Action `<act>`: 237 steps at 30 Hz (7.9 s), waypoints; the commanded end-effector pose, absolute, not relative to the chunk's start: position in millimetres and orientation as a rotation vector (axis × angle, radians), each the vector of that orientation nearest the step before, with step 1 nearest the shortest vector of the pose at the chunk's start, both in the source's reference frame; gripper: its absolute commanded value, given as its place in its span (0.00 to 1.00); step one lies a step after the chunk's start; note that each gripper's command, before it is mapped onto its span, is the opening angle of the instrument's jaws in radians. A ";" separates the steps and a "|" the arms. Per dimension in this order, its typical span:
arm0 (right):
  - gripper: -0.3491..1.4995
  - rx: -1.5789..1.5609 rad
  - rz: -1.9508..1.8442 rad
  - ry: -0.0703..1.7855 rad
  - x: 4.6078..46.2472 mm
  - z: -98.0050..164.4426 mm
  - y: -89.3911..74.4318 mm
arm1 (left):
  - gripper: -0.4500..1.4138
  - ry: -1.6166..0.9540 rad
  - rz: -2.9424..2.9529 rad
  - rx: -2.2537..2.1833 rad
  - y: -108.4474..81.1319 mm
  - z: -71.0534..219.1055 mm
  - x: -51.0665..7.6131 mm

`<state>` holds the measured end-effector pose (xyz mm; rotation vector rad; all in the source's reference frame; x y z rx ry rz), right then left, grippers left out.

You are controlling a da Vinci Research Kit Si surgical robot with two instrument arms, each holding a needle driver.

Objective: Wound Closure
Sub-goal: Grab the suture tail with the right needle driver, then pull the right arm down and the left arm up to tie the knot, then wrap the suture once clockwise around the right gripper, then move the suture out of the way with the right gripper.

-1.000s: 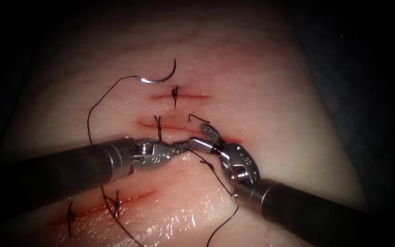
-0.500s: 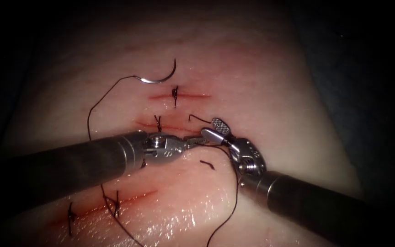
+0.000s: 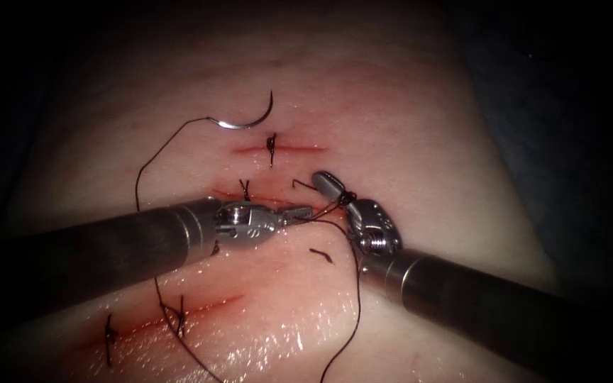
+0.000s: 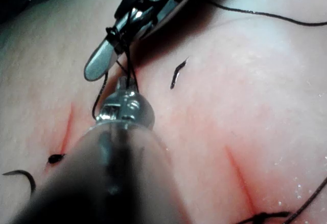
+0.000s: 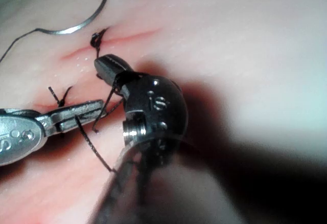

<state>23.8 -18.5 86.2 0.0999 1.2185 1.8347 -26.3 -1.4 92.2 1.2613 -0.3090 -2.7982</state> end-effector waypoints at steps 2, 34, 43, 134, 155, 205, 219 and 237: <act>0.00 0.138 1.833 1.201 24.9 86.6 -18.6 | 0.00 -0.311 -2.792 1.265 -1.1 92.6 -26.4; 0.00 0.089 1.512 1.334 29.5 84.3 -28.0 | 0.00 -0.230 -2.909 1.171 18.1 97.6 -23.1; 0.00 0.051 1.493 1.297 29.5 83.6 -31.9 | 0.00 -0.327 -2.918 1.181 22.9 98.4 -22.7; 0.57 -0.038 0.591 1.466 19.2 73.7 -22.1 | 0.00 0.734 -1.962 1.978 10.2 79.3 -16.3; 0.82 -0.073 0.653 1.192 28.4 82.0 -15.5 | 0.00 0.734 -1.950 1.954 8.4 78.5 -16.2; 0.99 -0.171 0.405 1.310 20.7 71.4 -24.8 | 0.00 0.387 -2.505 1.913 17.2 82.6 -11.5; 0.94 -0.125 -0.005 1.080 32.8 78.4 -24.2 | 0.00 0.335 -2.553 1.949 16.7 83.2 -12.4; 0.00 0.039 -0.220 1.007 36.4 82.8 -26.0 | 0.00 0.321 -2.553 1.941 15.5 83.1 -12.3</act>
